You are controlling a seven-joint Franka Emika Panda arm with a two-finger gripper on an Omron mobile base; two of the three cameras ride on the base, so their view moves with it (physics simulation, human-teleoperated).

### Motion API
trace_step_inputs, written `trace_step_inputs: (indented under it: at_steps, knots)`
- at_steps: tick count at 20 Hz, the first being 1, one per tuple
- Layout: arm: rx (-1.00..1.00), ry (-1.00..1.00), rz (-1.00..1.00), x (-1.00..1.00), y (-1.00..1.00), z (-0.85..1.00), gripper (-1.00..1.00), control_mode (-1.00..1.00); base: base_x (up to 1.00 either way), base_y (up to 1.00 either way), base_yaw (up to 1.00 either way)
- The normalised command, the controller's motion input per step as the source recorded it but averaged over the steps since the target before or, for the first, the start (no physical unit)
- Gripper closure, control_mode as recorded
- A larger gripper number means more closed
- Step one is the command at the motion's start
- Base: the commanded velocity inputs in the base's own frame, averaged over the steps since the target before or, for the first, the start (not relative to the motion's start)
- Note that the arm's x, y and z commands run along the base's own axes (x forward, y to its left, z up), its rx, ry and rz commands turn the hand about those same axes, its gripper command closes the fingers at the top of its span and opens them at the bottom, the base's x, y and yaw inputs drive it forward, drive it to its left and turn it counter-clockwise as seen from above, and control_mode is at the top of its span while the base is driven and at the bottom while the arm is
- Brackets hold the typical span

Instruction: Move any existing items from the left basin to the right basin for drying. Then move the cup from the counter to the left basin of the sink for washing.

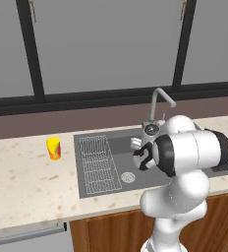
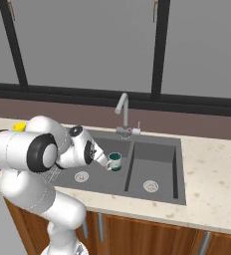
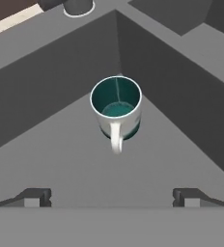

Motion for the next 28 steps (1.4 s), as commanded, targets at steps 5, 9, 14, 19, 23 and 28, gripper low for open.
trace_step_inputs:
  at_steps: [5,9,14,19,23,28]
  knots:
    - [0.0,0.0,-0.01,0.13,-0.17,-0.21,-1.0,-1.0,0.0,0.0,0.0]
    - [0.0,0.0,-0.01,0.14,-0.1,-0.19,-1.0,-1.0,0.0,0.0,0.0]
    - [0.0,0.0,-0.01,0.14,-0.03,-0.22,-1.0,-1.0,0.0,0.0,0.0]
    - [0.0,0.0,-0.01,0.12,-0.02,-0.25,-1.0,-1.0,0.0,0.0,0.0]
    - [0.0,0.0,-0.01,0.13,-0.02,-0.27,-1.0,-1.0,0.0,0.0,0.0]
    - [0.0,0.0,-0.01,0.13,-0.03,-0.28,-1.0,-1.0,0.0,0.0,0.0]
